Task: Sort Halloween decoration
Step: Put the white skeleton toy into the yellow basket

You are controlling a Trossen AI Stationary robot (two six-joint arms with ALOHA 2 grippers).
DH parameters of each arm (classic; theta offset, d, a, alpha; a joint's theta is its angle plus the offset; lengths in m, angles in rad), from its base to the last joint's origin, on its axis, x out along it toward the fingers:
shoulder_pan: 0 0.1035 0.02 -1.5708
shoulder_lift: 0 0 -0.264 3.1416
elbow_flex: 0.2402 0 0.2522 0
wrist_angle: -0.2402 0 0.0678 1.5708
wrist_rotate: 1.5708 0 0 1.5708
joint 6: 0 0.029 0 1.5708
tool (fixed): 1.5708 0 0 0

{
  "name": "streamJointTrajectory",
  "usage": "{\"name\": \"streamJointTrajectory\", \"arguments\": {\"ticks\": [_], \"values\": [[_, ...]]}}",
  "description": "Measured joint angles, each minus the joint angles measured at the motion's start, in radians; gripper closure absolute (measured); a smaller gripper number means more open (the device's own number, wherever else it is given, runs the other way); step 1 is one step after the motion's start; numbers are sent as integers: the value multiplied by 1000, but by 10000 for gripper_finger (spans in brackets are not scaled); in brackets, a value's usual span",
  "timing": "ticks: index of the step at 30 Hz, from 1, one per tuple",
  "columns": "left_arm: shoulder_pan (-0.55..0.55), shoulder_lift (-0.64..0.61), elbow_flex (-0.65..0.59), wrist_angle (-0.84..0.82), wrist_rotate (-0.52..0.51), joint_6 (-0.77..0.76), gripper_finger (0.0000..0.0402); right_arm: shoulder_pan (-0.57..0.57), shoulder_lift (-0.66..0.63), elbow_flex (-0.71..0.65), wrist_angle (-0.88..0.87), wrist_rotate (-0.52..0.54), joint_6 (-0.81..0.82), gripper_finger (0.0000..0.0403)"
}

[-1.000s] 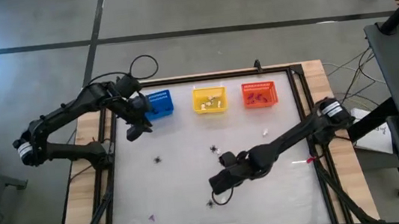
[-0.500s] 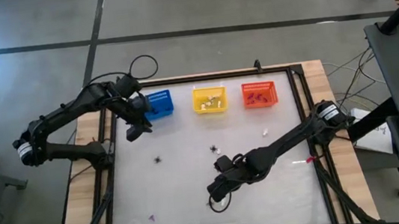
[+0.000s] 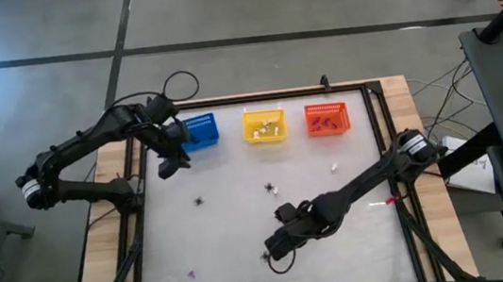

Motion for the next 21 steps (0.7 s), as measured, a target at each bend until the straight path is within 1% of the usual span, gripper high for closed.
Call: {"name": "streamJointTrajectory", "arguments": {"ticks": [6, 15, 21], "values": [[0, 0, -1, -10, 0, 12, 290, 2, 3, -1, -1, 9, 64, 321], [0, 0, -1, -10, 0, 37, 290, 2, -6, -1, 0, 5, 23, 321], [0, 0, -1, -10, 0, 37, 290, 1, -6, -1, 2, 11, 29, 321]]}}
